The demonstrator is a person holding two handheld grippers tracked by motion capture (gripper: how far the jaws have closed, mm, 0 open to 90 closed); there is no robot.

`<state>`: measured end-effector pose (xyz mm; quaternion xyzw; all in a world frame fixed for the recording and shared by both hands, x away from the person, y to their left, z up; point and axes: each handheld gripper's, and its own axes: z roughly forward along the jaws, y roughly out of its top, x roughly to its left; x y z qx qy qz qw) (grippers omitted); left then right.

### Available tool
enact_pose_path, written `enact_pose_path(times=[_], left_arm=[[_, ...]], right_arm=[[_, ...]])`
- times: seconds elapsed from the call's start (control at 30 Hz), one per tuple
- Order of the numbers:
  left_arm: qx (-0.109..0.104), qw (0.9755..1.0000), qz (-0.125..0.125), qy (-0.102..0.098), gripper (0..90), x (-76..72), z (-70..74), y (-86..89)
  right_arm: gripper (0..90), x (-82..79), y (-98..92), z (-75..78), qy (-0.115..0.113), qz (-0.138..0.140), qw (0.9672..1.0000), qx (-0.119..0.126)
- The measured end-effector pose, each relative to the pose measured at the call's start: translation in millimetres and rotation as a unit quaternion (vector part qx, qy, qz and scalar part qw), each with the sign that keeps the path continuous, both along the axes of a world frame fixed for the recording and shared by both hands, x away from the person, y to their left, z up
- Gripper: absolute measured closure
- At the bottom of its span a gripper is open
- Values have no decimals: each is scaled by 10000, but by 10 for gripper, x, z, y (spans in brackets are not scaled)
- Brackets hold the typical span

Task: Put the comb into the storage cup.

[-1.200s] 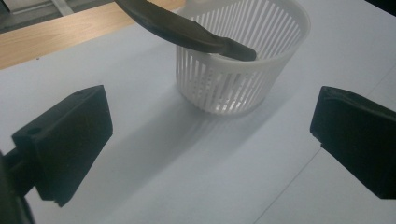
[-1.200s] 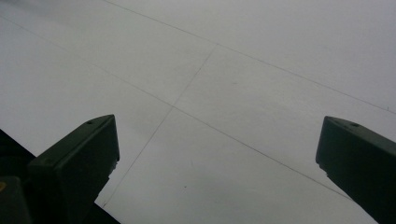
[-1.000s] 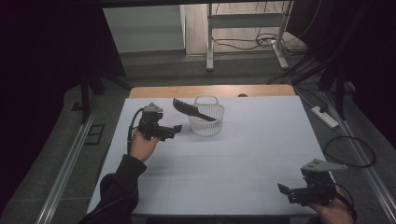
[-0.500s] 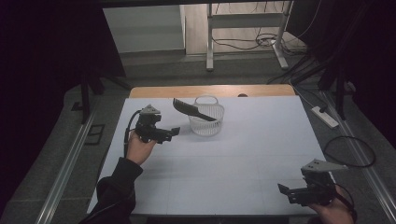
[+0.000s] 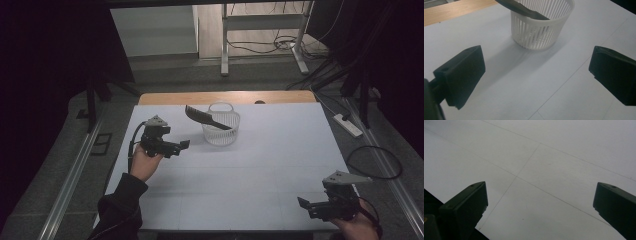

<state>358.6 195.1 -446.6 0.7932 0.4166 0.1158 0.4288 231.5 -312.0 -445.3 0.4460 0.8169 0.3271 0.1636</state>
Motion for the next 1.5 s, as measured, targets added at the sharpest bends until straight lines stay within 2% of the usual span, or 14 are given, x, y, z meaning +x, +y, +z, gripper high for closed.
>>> enact_pose_path(times=[0.57,1.5], left_arm=[[90,9999,-81,52,10,-161,-38,23],[-2,9999,80,100,5,-455,-30,174]], right_arm=[[0,-13,-10,1,-14,-14,10000,4],[0,-13,-11,2,-16,-35,10000,0]])
